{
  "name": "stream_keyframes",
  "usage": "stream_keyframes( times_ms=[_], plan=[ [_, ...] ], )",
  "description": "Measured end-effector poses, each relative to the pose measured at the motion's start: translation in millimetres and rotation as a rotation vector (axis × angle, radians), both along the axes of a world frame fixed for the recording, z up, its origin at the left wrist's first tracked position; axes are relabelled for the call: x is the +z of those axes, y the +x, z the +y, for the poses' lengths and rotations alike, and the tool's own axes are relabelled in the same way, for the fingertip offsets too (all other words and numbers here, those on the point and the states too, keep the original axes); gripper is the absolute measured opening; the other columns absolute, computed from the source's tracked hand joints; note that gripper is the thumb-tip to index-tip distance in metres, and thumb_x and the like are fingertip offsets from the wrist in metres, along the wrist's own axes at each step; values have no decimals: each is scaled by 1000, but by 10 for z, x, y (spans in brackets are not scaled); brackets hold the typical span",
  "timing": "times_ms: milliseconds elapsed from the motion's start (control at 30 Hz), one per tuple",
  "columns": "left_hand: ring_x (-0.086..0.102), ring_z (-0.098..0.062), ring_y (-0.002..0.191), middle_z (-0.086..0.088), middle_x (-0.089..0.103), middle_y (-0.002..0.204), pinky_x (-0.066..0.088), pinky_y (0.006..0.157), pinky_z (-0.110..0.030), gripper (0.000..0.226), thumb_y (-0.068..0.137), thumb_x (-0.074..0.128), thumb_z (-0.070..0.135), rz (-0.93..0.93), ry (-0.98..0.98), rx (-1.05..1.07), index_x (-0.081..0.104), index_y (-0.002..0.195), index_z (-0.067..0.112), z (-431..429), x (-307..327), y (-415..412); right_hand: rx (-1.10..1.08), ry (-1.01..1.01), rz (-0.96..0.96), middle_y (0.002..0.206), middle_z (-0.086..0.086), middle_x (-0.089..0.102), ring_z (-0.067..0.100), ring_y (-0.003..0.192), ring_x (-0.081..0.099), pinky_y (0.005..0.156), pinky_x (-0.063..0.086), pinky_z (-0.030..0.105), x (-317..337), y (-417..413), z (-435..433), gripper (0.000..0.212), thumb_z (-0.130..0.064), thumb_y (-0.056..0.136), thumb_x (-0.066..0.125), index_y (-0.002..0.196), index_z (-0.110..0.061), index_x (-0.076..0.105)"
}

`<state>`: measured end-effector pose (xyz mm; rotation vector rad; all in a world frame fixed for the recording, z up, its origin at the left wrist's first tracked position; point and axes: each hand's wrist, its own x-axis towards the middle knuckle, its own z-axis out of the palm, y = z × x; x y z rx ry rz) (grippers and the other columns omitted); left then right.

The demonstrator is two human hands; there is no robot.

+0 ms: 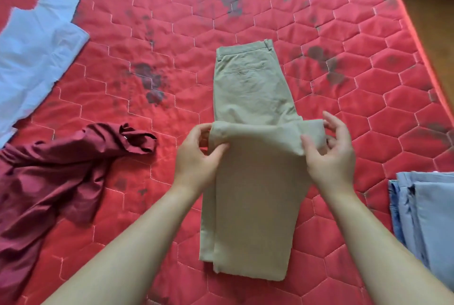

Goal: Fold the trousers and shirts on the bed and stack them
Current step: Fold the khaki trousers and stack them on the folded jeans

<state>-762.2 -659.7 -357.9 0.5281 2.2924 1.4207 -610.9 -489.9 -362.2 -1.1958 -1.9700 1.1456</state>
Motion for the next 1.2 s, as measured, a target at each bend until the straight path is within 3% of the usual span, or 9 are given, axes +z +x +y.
stream_keyframes(
  times_ms=[67, 167, 233, 433, 667, 800, 900, 1000, 1200],
  plan=[
    [59, -8, 97, 15, 60, 105, 45, 80, -15, 43, 83, 68, 20, -57, -41, -32, 51, 122, 19, 343, 43, -355, 48, -12, -26, 134, -1, 48, 16, 120, 49, 103, 40, 36, 60, -337, 350, 54, -28, 88, 62, 137, -19, 41],
    [45, -22, 123, -6, 46, 133, 36, 101, -33, 71, 83, 66, 33, -69, -363, -188, 30, 142, 17, 528, -133, -601, 85, 8, -94, 145, 4, 36, 16, 133, 35, 110, 32, 42, -75, -486, 516, 61, -33, 90, 58, 142, -13, 34],
    [41, -24, 127, -11, 44, 137, 33, 103, -35, 71, 82, 66, 31, -26, -469, -257, 30, 142, 15, 425, -346, -528, 52, 6, -131, 142, 5, 35, 20, 131, 37, 107, 34, 44, -313, -370, 421, 64, -27, 87, 64, 141, -10, 35],
    [38, -18, 129, -3, 41, 140, 32, 107, -33, 63, 85, 63, 33, -33, -463, -215, 36, 139, 18, -24, -1156, -160, -20, -132, -269, 141, 4, 32, 20, 130, 37, 105, 37, 48, -1194, 67, 96, 72, -23, 81, 71, 142, -17, 33],
    [37, -19, 129, -6, 41, 139, 26, 106, -28, 61, 86, 60, 42, -8, -346, -89, 37, 140, 23, 422, -1645, -387, -120, -118, -280, 149, 7, 30, 19, 138, 25, 108, 18, 22, -1696, -94, 351, 82, -33, 81, 70, 147, -20, 23],
    [54, -15, 113, 3, 55, 123, 40, 95, -28, 48, 88, 60, 36, -174, -255, -83, 41, 132, 32, 598, -1692, -315, -102, -132, -282, 144, 5, 40, 16, 132, 33, 95, 19, 11, -1810, -117, 360, 75, -31, 82, 69, 145, -20, 29],
    [61, -17, 97, 6, 63, 106, 47, 85, -34, 31, 87, 61, 29, -161, -285, -74, 47, 115, 30, 497, -1630, -142, -103, -163, -291, 141, 8, 42, 18, 131, 35, 92, 20, 10, -1795, 18, 230, 73, -27, 82, 70, 143, -15, 31],
    [61, -15, 88, 8, 63, 95, 45, 75, -31, 23, 87, 61, 28, -172, -317, -60, 47, 105, 28, 186, -1533, 169, -84, -196, -319, 140, 10, 43, 20, 131, 36, 94, 21, 12, -1736, 309, -49, 73, -25, 81, 71, 142, -13, 33],
    [57, -17, 89, 3, 62, 95, 36, 70, -28, 19, 86, 63, 29, -234, -491, -28, 48, 96, 23, -797, -1381, 1129, 47, -265, -406, 135, 7, 44, 18, 127, 38, 98, 20, 9, -1551, 1149, -802, 65, -18, 82, 70, 139, -15, 41]
  ],
)
